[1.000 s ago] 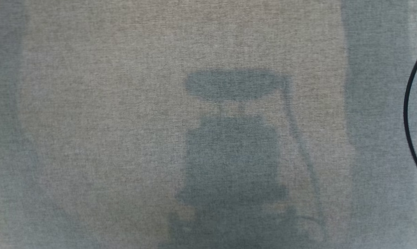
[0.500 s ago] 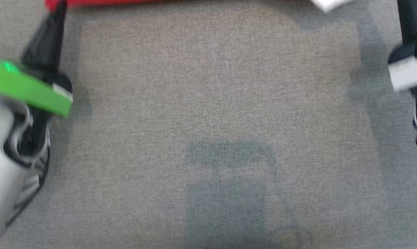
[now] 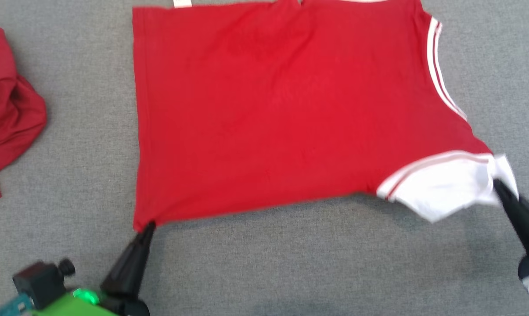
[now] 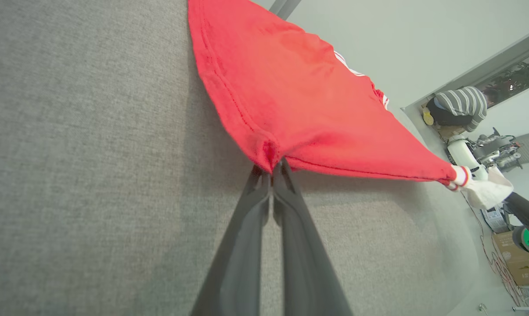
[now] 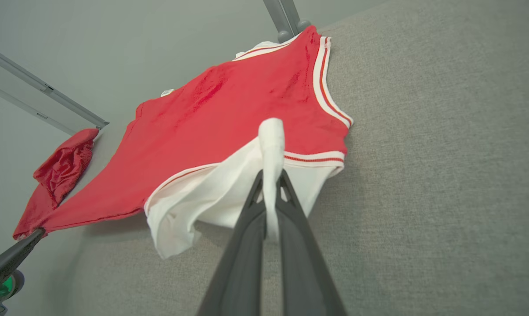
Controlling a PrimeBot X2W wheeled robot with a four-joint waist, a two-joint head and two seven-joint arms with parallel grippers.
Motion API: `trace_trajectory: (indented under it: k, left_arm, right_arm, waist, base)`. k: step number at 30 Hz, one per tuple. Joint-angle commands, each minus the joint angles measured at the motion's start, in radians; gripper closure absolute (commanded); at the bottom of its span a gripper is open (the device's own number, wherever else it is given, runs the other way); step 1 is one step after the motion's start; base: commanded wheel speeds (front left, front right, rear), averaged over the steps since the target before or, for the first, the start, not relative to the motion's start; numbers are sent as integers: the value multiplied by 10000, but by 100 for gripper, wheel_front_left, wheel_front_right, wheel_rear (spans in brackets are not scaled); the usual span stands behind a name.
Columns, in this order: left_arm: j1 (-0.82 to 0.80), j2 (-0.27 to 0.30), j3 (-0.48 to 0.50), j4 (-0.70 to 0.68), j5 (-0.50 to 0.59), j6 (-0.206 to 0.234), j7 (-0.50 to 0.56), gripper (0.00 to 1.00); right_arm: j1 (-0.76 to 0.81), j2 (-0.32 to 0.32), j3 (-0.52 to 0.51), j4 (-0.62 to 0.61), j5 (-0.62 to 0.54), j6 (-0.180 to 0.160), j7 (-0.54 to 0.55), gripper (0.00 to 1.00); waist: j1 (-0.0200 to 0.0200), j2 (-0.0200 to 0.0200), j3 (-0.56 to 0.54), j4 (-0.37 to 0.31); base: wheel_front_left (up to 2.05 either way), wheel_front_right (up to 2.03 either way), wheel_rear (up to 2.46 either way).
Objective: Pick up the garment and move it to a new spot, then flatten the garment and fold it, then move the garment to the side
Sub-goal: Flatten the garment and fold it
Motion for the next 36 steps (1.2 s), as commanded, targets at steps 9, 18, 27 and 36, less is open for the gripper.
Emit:
trace_trajectory:
  k: [9,18,27,36]
  left_arm:
    - [1270,335,333,-1560,109,317,121,100]
    - [-903,1008,1227,-1555,-943,841,1918,100]
    - [-2913,778,774,-464,-1018,1177,3481,100]
    - [-3885,586,278,353,-879,1348,4410,62]
  right_arm:
    - [1250,385,-938,-1469,514,2,995,100]
    - [-2918,1001,-327,950,-79,2,2215,100]
    - [-5014,1554,216,2814,-1166,2,2688,100]
    - [-5798,1549,276,3334,-2058,2,2115,38]
  waist:
    - [1,63,514,-102]
    - [1,63,1320,-313]
    - [1,63,1453,-179]
    - [1,63,1301,-199]
  base:
    - [0,0,0]
    - [0,0,0]
    - [0,0,0]
    - [0,0,0]
